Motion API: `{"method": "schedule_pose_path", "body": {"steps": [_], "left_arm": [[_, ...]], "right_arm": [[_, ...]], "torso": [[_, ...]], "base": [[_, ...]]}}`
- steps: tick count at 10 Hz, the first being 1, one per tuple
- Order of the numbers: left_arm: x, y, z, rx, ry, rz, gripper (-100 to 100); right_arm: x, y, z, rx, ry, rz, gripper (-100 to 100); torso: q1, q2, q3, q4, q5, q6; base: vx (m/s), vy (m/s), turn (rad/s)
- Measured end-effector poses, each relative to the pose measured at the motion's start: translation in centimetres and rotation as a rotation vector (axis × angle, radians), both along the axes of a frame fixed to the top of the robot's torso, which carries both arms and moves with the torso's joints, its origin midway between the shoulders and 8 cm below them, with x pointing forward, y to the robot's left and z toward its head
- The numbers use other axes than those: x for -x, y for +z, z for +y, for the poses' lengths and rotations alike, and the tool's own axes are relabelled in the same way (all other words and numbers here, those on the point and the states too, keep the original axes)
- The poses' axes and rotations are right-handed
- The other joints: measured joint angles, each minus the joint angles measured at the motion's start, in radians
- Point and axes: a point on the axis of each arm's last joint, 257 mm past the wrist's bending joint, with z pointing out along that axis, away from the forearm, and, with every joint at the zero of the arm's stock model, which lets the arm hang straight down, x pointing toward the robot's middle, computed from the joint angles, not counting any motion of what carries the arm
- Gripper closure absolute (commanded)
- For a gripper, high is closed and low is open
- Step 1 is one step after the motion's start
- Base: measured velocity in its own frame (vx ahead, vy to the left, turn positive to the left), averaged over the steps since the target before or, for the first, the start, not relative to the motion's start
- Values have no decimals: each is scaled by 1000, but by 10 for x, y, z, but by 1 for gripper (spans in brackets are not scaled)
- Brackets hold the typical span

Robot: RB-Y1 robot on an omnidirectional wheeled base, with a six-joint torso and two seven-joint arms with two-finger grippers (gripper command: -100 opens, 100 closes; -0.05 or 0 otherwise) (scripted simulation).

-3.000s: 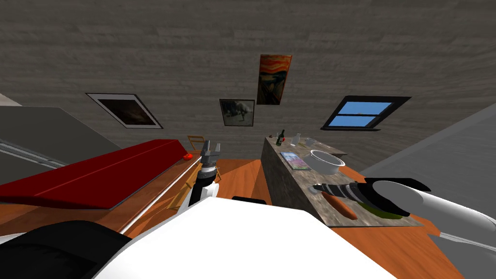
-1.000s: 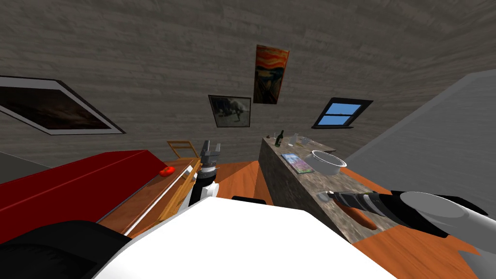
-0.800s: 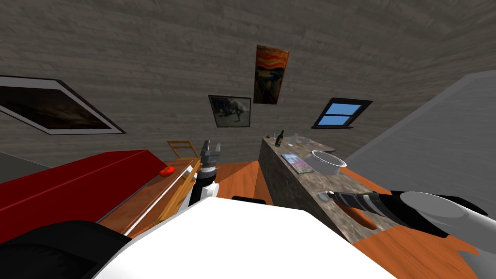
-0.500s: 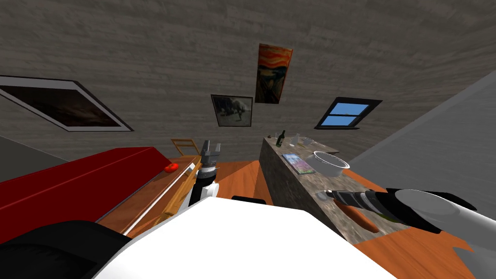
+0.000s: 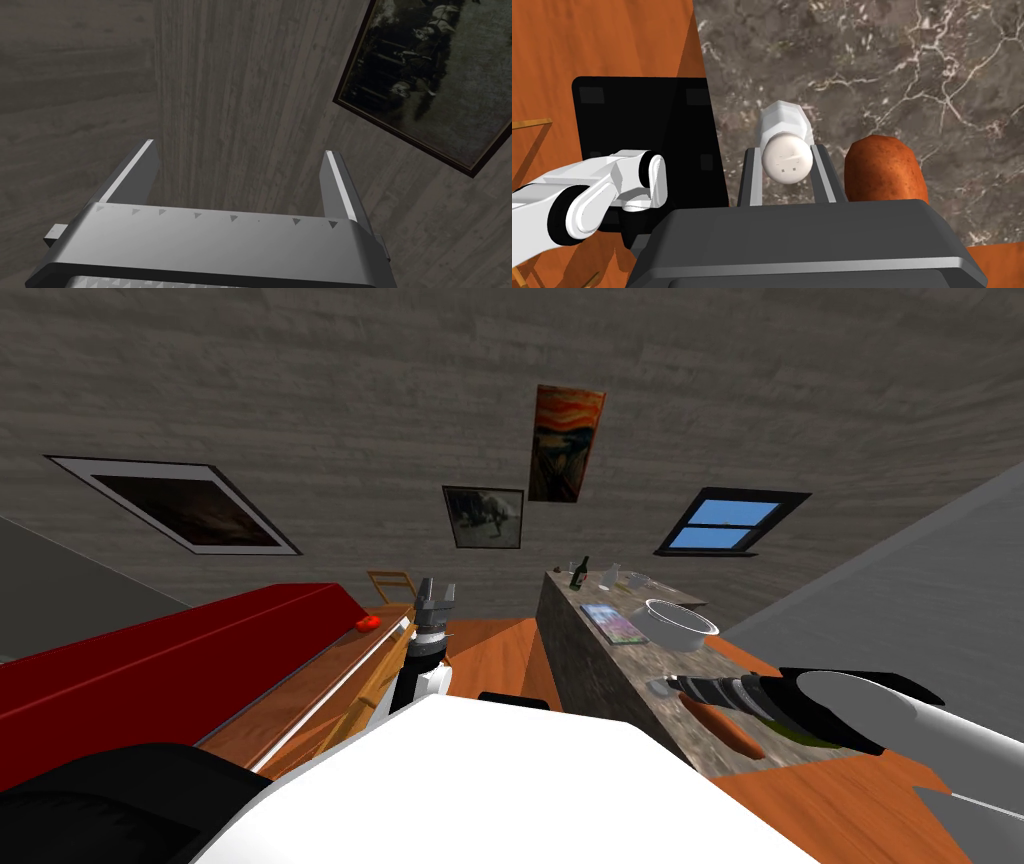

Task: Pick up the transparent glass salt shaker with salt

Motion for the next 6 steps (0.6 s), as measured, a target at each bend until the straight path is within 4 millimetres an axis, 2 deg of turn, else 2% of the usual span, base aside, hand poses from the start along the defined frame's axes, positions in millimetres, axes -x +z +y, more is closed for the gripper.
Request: {"method": "schedule_pose_path", "body": {"steps": [6], "left_arm": [[0, 0, 0, 0, 0, 0, 0]], "right_arm": [[-12, 5, 18, 1, -46, 4, 100]], "torso": [[-2, 2, 1, 1, 0, -1]], "base": [[-72, -57, 95]]}}
